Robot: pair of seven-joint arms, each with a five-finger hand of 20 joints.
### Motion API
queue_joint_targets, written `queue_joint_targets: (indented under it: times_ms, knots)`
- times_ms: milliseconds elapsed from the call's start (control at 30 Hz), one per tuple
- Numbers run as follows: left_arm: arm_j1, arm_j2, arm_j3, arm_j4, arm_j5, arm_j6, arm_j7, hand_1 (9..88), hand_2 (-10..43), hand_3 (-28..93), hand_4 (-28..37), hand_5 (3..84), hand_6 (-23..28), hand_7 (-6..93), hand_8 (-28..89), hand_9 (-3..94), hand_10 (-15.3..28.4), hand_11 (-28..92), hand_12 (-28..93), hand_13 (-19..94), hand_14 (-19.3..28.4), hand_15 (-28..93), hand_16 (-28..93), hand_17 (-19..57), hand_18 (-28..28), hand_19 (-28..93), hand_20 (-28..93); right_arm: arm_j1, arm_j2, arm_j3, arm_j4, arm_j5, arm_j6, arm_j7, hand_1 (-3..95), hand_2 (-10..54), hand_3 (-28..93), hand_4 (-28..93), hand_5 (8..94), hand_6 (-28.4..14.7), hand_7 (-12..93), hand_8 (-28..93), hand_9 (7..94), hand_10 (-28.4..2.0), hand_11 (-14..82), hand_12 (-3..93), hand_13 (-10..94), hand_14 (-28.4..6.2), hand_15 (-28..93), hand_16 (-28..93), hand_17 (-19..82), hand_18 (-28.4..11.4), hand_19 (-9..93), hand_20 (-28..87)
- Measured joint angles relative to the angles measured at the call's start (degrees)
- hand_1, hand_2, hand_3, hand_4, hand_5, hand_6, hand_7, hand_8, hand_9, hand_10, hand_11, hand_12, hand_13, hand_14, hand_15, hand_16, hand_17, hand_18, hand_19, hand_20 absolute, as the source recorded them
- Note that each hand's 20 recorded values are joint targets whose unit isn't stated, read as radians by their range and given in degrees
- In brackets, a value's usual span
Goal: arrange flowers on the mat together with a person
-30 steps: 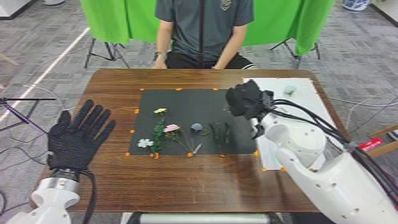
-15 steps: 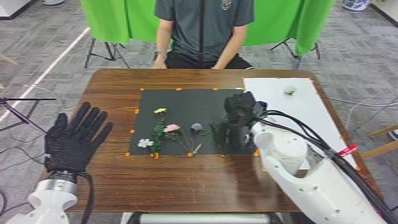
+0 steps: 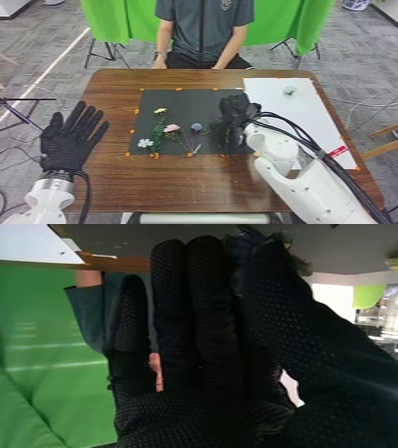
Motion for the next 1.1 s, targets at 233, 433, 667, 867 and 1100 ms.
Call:
queue_joint_targets:
  times_ms: [233, 433, 667, 867, 1100]
  knots:
    - [0.0, -0.02, -0.19, 0.12, -0.22, -0.08, -0.23, 27.7, 15.6, 71, -28.3, 46.4, 6.9, 7.0, -8, 42.6, 13.7, 13, 9, 32, 12.5, 16, -3, -2.8, 12.5, 24, 13, -0.5, -0.1, 0.3, -0.6, 0.4, -1.0, 0.0, 55.7, -9.5, 70, -28, 63.3, -0.5, 35, -8, 71.7, -10.7, 15.0, 27.5, 58, -7.6, 41, 29, 26, -20.5, 76, 23]
    - [0.0, -0.13, -0.63, 0.23, -1.1, -0.51, -1.02, 27.5, 15.6, 71, -28.3, 46.3, 6.7, 6.9, -8, 42.5, 13.6, 12, 9, 32, 12.6, 15, -3, -2.9, 12.5, 24, 13, -1.1, 0.2, 0.6, -1.2, 3.9, -0.8, 1.1, 51.2, -9.5, 75, -28, 60.7, -0.6, 27, -10, 64.9, -11.9, 20.8, 17.3, 57, -8.7, 43, 25, 26, -20.4, 76, 19]
    - [0.0, -0.08, -1.04, 0.37, -1.3, -0.74, -1.22, 27.5, 15.6, 70, -28.3, 45.8, 6.5, 6.9, -8, 42.0, 13.6, 12, 9, 31, 12.6, 15, -3, -2.8, 12.4, 23, 12, -2.9, 1.7, 1.7, -4.1, 4.1, 2.8, 1.5, 46.4, -9.5, 75, -28, 58.0, -1.7, 25, -17, 60.2, -13.8, 19.1, 15.4, 55, -10.3, 45, 16, 25, -20.5, 75, 15]
    - [-0.6, -0.14, -1.04, 1.21, 3.38, -2.05, -3.72, 27.2, 15.6, 70, -28.3, 44.7, 6.1, 6.3, -8, 40.9, 13.5, 11, 9, 30, 12.6, 14, -3, -3.1, 12.3, 23, 12, -6.2, 2.0, 6.2, -9.2, 8.6, 5.1, 2.4, 42.1, -8.9, 75, -28, 59.9, -1.4, 25, -16, 61.5, -13.6, 18.7, 15.3, 56, -10.1, 42, 14, 25, -19.3, 70, 11]
    - [-0.9, -0.19, -1.12, 1.48, 7.44, -3.2, -4.64, 27.4, 15.5, 70, -28.3, 44.8, 6.1, 6.2, -8, 40.9, 13.5, 11, 9, 30, 12.6, 14, -3, -3.1, 12.4, 23, 12, -13.2, 2.8, 15.9, -12.7, 23.8, 17.8, -6.9, 38.8, -5.0, 78, -28, 56.2, -1.6, 27, -18, 54.0, -13.8, 16.1, 13.9, 46, -10.9, 33, 13, 18, -17.2, 59, 7]
